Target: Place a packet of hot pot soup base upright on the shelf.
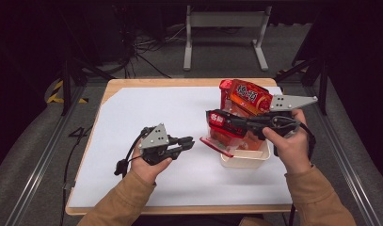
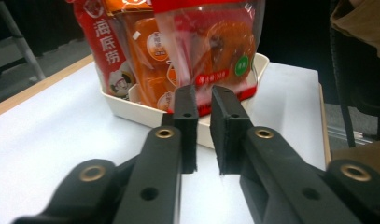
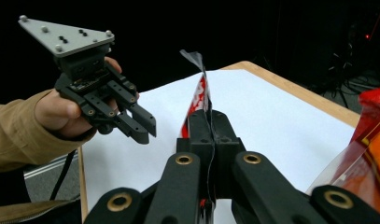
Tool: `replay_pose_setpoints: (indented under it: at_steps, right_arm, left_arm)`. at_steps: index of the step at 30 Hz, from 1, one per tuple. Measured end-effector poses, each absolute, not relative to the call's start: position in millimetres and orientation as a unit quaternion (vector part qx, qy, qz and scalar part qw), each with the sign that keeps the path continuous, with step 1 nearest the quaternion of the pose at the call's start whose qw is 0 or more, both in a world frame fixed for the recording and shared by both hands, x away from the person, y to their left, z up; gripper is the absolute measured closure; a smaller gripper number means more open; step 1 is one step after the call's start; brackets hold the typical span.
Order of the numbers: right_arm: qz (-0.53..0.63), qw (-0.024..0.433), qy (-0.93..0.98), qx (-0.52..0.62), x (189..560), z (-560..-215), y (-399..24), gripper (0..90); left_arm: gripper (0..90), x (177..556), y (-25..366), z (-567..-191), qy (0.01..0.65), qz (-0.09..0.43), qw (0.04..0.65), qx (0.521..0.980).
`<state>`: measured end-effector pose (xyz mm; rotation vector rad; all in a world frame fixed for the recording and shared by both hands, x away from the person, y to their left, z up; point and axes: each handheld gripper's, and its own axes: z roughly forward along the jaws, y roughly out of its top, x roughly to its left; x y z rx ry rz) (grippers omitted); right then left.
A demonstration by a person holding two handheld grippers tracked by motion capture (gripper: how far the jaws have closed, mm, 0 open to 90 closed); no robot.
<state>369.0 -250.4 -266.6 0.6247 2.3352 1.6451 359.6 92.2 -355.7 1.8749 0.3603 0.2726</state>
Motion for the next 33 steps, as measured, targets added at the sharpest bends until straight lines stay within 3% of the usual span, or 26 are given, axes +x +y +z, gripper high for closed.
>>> replay_pose_setpoints:
  at_steps: [10,33]
  right_arm:
    - [0.530,0.138,0.815,0.188,374,-255,-262,89.9]
    - [0.508,0.118,0.837,0.166,378,-260,-279,89.8]
  left_arm:
    - [64.5,366,112,-354,0.185,0.129,0.561,0.797]
    - [60.9,370,134,-354,0.218,0.142,0.560,0.787]
